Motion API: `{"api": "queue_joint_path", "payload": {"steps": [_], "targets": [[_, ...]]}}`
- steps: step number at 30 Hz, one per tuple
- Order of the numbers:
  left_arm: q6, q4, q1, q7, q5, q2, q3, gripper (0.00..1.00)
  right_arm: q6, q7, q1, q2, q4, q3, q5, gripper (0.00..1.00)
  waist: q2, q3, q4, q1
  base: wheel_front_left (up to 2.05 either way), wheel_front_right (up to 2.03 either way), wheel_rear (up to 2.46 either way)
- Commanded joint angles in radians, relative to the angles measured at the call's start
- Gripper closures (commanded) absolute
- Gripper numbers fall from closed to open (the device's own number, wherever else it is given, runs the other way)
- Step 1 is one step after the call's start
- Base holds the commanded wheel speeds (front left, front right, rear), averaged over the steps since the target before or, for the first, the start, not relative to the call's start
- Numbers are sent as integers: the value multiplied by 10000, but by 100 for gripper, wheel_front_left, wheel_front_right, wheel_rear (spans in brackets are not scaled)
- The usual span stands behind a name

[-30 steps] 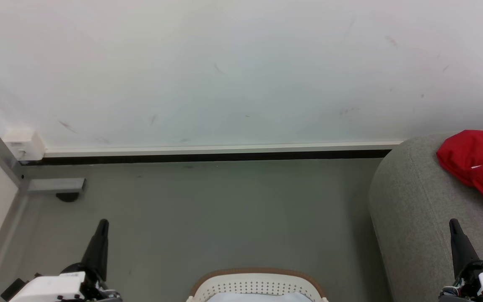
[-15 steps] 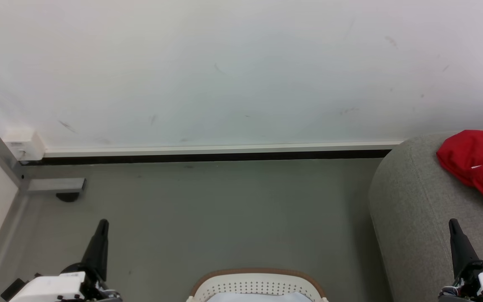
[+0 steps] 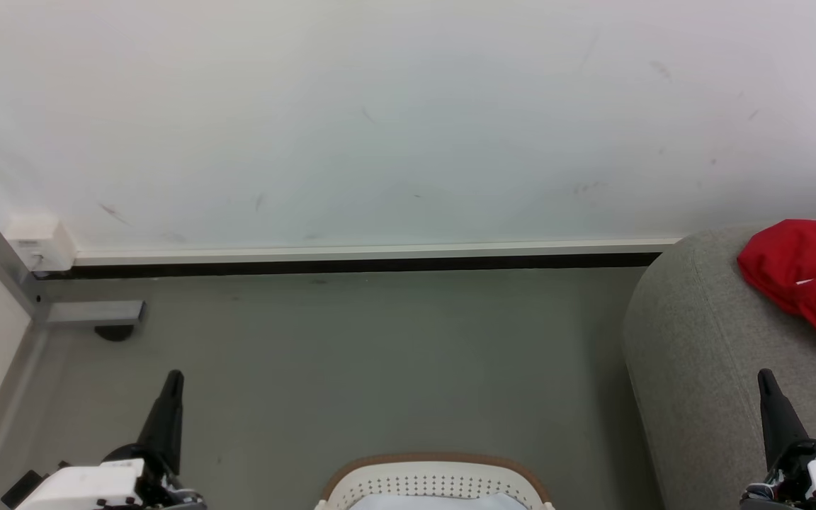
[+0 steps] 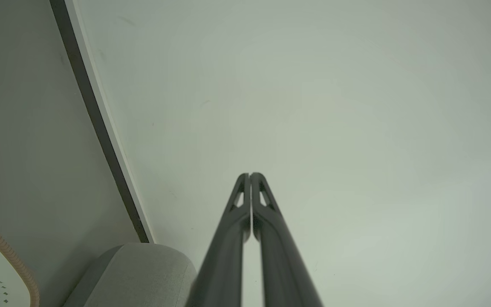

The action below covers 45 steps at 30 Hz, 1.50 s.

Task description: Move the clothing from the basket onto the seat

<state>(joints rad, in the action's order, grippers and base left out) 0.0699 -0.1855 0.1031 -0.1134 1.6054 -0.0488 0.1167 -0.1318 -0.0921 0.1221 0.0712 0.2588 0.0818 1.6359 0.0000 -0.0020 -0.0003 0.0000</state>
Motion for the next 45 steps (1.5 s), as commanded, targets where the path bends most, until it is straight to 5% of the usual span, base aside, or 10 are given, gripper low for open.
{"api": "queue_joint_path", "payload": {"steps": [1, 45], "targets": [[40, 26, 84, -39, 120, -17, 27, 100, 21, 37, 79, 104, -21, 2, 102, 100, 0, 0, 0, 0, 0, 0, 0], [40, 28, 84, -39, 121, -17, 27, 100, 21, 168, 55, 210, -43, -178, 218, 100, 0, 0, 0, 0, 0, 0, 0]]}}
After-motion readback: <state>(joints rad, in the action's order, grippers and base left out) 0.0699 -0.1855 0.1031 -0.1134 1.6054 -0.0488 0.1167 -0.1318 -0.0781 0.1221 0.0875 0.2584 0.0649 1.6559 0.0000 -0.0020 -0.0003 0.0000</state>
